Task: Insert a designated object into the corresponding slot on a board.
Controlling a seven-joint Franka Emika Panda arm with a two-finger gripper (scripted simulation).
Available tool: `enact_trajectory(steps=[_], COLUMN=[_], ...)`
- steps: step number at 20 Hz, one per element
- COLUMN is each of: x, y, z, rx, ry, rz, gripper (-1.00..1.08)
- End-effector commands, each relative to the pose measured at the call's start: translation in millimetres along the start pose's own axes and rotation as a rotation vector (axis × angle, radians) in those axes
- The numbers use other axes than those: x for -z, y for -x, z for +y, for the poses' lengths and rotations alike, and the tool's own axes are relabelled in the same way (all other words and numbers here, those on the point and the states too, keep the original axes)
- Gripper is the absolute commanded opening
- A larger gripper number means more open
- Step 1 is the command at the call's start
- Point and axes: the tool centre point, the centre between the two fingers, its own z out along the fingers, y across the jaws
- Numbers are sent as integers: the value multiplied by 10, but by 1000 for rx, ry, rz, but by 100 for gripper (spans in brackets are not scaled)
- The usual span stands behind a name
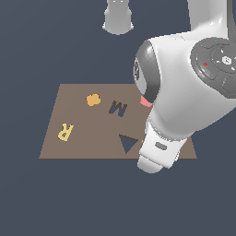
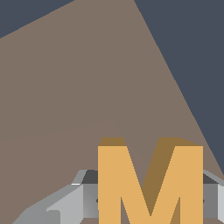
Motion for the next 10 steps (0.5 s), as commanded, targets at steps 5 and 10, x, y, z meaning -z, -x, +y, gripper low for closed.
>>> enact_trajectory(steps=[5, 10], x=[12, 21], y=[190, 408], z=[62, 89], rx=[-158, -332], ry=[1, 1], rz=[1, 1], gripper=[-100, -100])
